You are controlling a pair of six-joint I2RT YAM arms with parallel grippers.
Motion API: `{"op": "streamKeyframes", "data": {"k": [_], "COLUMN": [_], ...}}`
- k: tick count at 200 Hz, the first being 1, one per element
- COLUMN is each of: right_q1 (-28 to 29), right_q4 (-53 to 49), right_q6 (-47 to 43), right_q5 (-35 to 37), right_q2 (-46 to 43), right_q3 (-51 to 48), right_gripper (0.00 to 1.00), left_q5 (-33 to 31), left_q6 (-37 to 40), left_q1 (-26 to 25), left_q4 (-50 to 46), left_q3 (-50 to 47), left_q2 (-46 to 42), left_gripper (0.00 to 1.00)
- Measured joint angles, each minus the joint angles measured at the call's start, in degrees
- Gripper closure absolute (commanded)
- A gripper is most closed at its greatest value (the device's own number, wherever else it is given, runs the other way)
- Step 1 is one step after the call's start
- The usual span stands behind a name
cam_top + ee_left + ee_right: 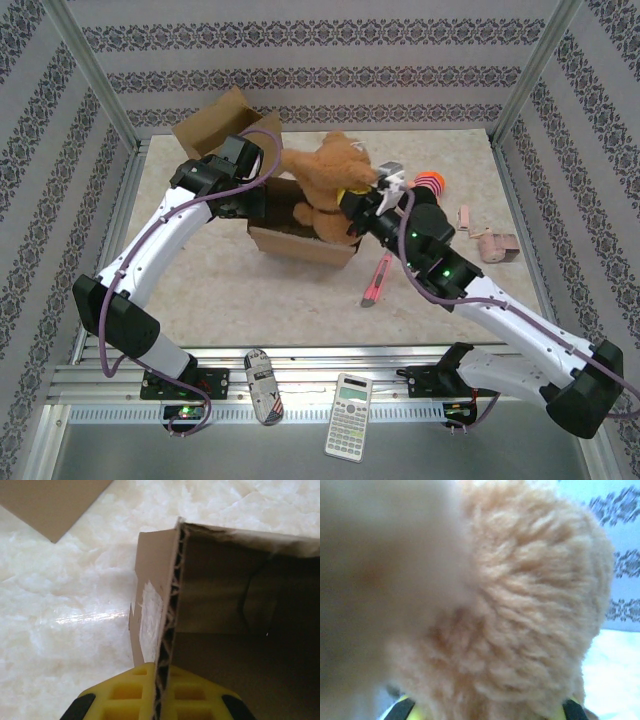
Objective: Unpack the express box
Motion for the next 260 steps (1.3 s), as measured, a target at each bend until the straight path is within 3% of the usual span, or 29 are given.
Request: {"op": "streamKeyframes", "data": {"k": [45,99,139,185,215,260], "right_q1": [-0.8,-7.1,-19.7,-32.4,-34.3,-34.3], "right_q4": [3.9,-4.4,-13.1,-19.4,-21.7,-22.7], "right_q6": [4.2,7.2,13.8,22.1,25.3,27.3], "right_q5": [2.8,4.3,-0.3,-11.6,-16.8,-20.6], "right_q2": [-2.0,-2.0,1.8,16.9,29.3,42.5], "right_q3": [0.4,7.4,15.1,19.7,20.4,25.2], "right_gripper": [1.0,1.0,1.0,1.0,1.0,1.0], "left_q5": [-0.2,-0.5,-0.6,-0.5,-0.3,0.3], "left_q6": [-1.0,-1.7,-2.5,-3.3,-4.2,-5.1], "left_q1": [0.6,5.4,8.7,11.9,12.6,12.9], "left_q4": [-0.2,-0.4,-0.4,-0.3,-0.1,0.3], "left_q3": [-1.3,-4.2,-4.6,-5.4,-5.4,-5.4], "left_q2": [0.0,0.0,-0.1,-0.1,0.1,1.2], "left_gripper": [1.0,1.0,1.0,1.0,0.89,0.63]}}
